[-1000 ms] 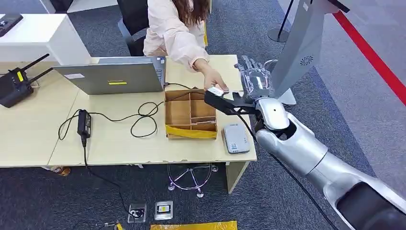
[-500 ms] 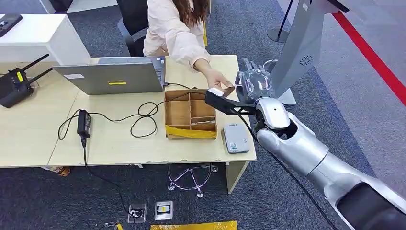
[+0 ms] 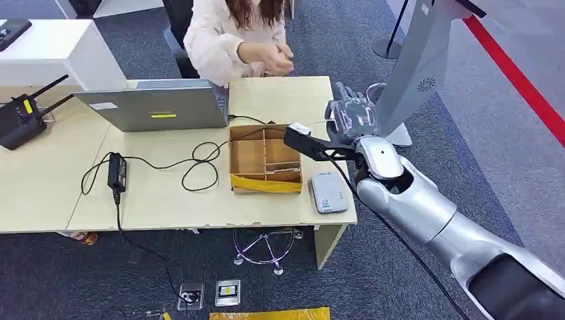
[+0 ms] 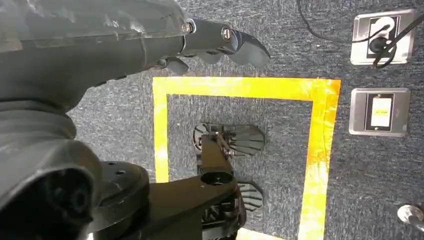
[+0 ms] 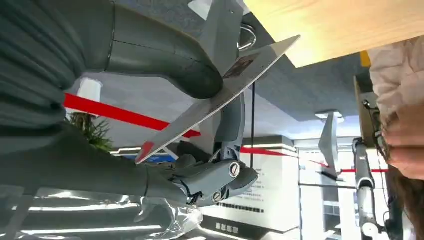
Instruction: Pass the card to the sensor for recognition and then transmit it.
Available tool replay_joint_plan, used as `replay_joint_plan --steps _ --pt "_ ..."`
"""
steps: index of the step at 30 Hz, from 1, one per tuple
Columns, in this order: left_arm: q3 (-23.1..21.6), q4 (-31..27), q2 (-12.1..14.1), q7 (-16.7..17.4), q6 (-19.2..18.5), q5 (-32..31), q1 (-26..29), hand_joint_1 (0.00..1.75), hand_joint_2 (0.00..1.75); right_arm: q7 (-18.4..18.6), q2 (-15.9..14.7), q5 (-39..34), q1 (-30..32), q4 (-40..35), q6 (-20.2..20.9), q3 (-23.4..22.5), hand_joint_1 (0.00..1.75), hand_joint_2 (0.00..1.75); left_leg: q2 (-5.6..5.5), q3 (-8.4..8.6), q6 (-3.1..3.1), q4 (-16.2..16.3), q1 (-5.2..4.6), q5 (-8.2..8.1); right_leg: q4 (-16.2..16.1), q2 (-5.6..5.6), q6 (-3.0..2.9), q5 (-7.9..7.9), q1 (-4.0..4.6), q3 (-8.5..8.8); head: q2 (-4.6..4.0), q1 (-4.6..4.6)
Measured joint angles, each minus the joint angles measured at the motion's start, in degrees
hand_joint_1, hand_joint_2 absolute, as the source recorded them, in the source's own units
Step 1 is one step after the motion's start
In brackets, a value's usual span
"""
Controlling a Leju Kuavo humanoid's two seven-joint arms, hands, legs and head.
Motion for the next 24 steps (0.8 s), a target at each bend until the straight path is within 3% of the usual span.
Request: replay_joint_plan --steps 24 --pt "0.61 0.00 0.00 0.00 0.63 1.14 0.78 0.00 0.00 -5.05 3.65 -0.31 1.38 11.43 0.46 4.09 1.75 1.75 -0.01 -0.03 0.00 -0.01 0.00 0.00 0.00 -0.05 0.00 0.00 0.00 0.00 0.00 0.02"
